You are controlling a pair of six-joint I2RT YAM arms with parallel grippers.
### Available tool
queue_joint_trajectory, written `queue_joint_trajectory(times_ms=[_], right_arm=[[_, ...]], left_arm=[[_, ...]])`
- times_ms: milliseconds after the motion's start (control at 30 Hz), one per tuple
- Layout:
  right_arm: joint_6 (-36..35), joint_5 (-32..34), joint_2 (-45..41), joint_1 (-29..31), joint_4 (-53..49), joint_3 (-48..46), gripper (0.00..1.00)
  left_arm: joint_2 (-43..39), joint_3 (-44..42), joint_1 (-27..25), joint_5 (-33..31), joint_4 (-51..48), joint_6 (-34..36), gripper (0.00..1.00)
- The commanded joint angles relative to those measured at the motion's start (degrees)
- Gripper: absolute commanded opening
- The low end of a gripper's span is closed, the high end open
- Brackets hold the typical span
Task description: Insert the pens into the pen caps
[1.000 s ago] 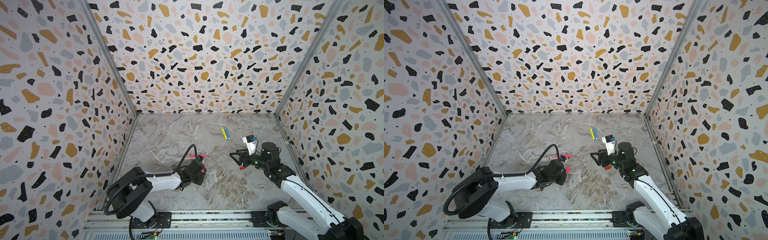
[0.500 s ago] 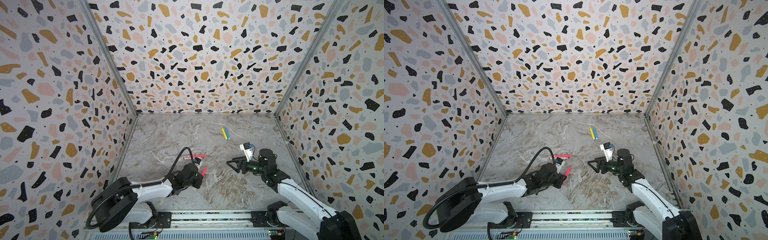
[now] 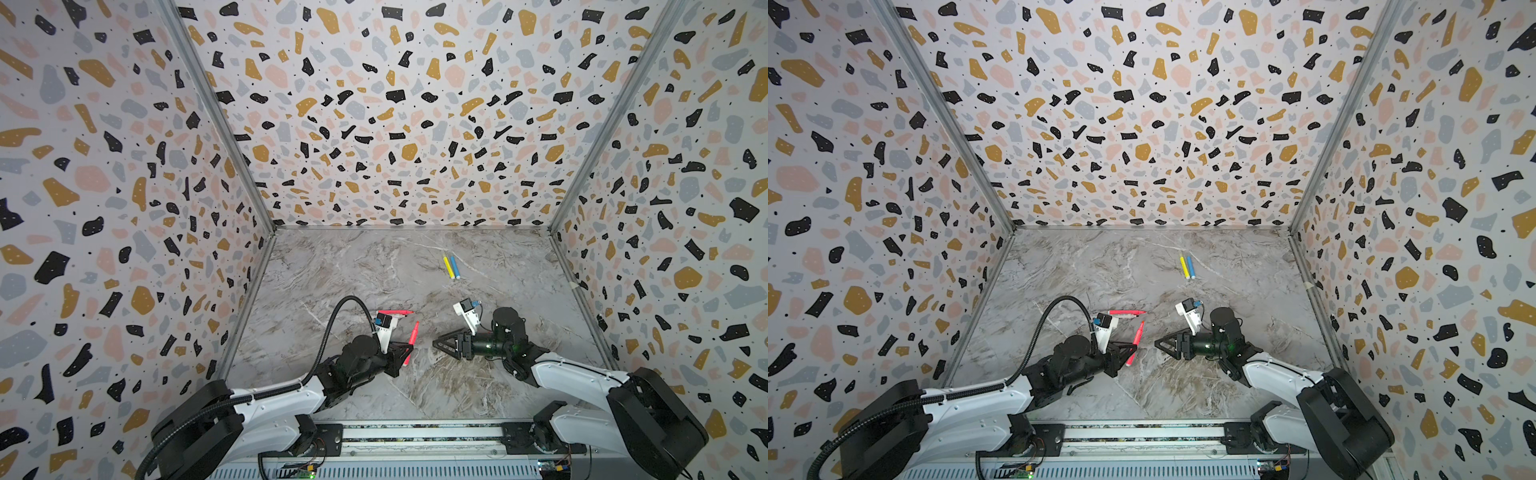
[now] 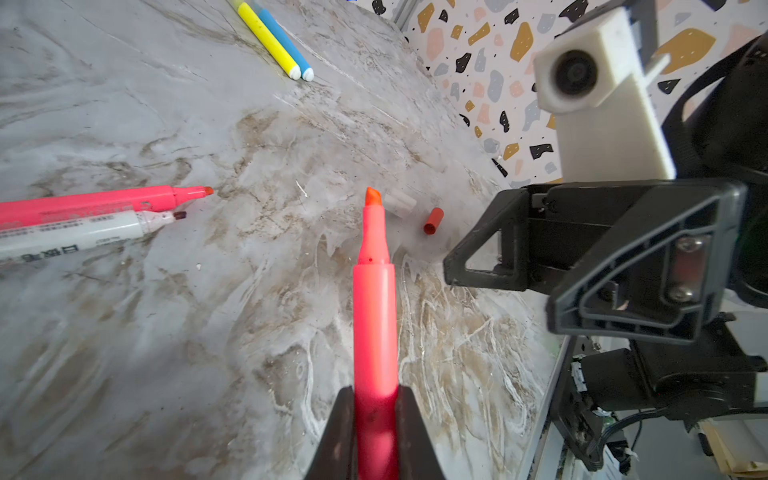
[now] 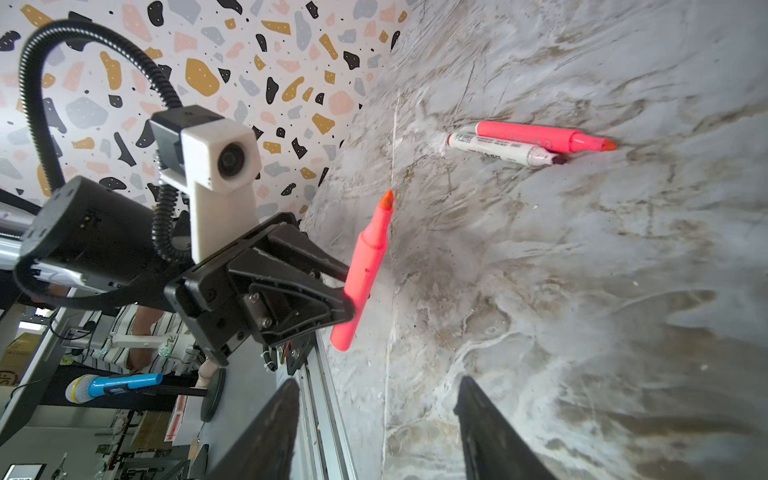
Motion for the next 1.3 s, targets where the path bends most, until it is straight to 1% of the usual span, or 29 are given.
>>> queue_joint_trajectory(times_ms=[0, 167, 333, 633, 833, 900, 933, 1000, 1033, 1133, 1267], right_arm=[[2.7, 0.2, 2.2, 1.6, 6.4, 3.7, 0.59], [5.5, -1.5, 7.2, 2.4, 12.7, 5.8, 0.57], [6.8, -2.5, 10.1, 2.9, 14.6, 8.2, 0.53], [8.6, -2.2, 14.4, 6.6, 17.5, 10.7, 0.43], [8.8, -1.7, 14.6, 7.2, 17.1, 11.0, 0.18], [8.0, -1.2, 14.0, 7.2, 15.5, 11.5, 0.11], [7.1, -0.9, 13.7, 7.2, 13.9, 11.9, 0.08], [4.6, 0.4, 12.6, 7.2, 9.2, 13.3, 0.06], [3.7, 0.8, 12.1, 7.2, 7.5, 13.8, 0.06], [1.6, 1.1, 10.9, 7.2, 4.1, 15.3, 0.06], [1.3, 0.7, 10.4, 7.2, 3.8, 15.5, 0.06]], left_arm=[[-2.2, -0.7, -1.0, -0.9, 5.8, -1.3, 0.08], [-3.5, -1.2, -2.0, -2.6, 6.3, -1.4, 0.08], [-4.1, -1.4, -2.5, -3.5, 6.3, -1.4, 0.08], [-3.4, -1.3, -3.2, -4.3, 7.1, -1.0, 0.08], [-3.5, -1.5, -3.5, -5.1, 6.8, -0.7, 0.09], [-3.5, -1.4, -3.5, -5.0, 6.7, -0.7, 0.14], [-3.3, -1.3, -3.5, -4.7, 6.4, -0.6, 0.19], [-3.0, -0.4, -3.5, -3.4, 4.1, 0.3, 0.30], [-2.8, -0.1, -3.6, -2.9, 3.1, 0.7, 0.34], [-2.8, 0.0, -3.5, -2.1, 1.8, 0.8, 0.37], [-2.5, -0.4, -3.5, -1.5, 3.6, -0.4, 0.37]])
